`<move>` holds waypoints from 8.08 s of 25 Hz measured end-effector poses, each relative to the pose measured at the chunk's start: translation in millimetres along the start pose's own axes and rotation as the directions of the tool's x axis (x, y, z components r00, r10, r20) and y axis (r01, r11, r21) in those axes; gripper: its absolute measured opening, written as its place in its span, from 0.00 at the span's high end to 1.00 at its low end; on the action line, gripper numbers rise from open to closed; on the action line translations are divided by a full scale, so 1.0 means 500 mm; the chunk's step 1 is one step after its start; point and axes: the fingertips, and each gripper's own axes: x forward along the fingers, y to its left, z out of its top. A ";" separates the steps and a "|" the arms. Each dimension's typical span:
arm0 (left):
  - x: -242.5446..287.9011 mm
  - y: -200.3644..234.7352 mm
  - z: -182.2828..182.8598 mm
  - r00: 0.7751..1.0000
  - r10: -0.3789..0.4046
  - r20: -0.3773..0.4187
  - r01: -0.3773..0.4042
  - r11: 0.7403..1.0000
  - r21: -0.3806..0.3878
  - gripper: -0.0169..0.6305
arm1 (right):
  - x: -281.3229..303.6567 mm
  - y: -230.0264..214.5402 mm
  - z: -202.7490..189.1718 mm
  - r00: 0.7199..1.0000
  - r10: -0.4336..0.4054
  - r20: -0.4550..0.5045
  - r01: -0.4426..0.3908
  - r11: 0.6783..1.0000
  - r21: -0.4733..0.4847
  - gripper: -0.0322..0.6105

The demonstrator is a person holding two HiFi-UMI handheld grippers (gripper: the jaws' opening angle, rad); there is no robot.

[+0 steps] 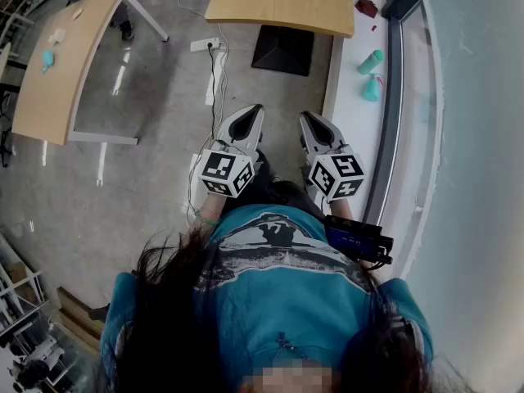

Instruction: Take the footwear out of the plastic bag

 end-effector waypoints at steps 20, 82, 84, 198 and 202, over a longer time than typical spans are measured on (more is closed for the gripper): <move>0.382 0.192 0.075 1.000 -0.028 -0.008 0.028 0.999 0.029 0.97 | 0.303 -0.254 0.148 1.000 -0.017 -0.008 0.017 0.998 0.057 0.90; 1.171 0.664 0.081 0.948 0.258 -0.186 -0.280 0.955 -0.100 0.97 | 1.299 -1.014 0.187 0.806 0.210 -0.554 0.063 0.900 0.432 0.65; 1.164 0.683 0.083 0.948 0.262 -0.181 -0.284 0.953 -0.105 0.97 | 1.302 -1.015 0.186 0.809 0.198 -0.554 0.078 0.897 0.434 0.65; 1.268 0.734 0.022 0.966 -0.152 0.211 0.257 0.442 -0.859 0.71 | 1.089 -0.847 0.402 0.769 0.531 -0.356 -0.259 0.767 0.587 0.83; 1.274 0.741 0.025 0.974 -0.124 0.192 0.228 0.471 -0.852 0.69 | 1.083 -0.847 0.408 0.786 0.509 -0.351 -0.239 0.774 0.587 0.83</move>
